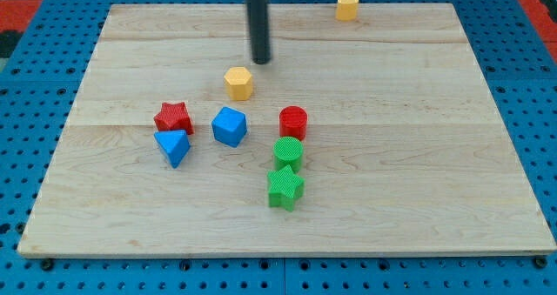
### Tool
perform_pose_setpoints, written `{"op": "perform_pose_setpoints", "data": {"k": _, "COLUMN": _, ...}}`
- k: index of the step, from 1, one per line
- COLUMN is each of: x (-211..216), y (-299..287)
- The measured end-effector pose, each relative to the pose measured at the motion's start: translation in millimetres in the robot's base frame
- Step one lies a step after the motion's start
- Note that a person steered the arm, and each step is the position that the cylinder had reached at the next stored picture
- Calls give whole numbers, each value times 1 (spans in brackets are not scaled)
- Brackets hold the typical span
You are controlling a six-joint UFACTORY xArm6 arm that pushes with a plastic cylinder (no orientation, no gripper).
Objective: Place the yellow hexagon into the top left side of the red star
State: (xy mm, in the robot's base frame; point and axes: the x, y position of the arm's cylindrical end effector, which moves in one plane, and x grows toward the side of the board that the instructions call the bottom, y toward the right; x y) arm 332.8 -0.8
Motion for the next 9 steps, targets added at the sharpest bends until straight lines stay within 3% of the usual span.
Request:
{"op": "perform_pose_setpoints", "data": {"k": 1, "x": 40, "y": 7}}
{"op": "perform_pose_setpoints", "data": {"k": 2, "x": 42, "y": -113}}
{"op": "perform_pose_setpoints", "data": {"k": 3, "x": 26, "y": -166}}
{"op": "perform_pose_setpoints", "data": {"k": 4, "x": -30, "y": -134}}
{"op": "perform_pose_setpoints", "data": {"k": 5, "x": -50, "y": -189}}
{"op": "perform_pose_setpoints", "data": {"k": 7, "x": 60, "y": -197}}
{"op": "perform_pose_setpoints", "data": {"k": 8, "x": -13, "y": -220}}
{"op": "perform_pose_setpoints", "data": {"k": 9, "x": 29, "y": -169}}
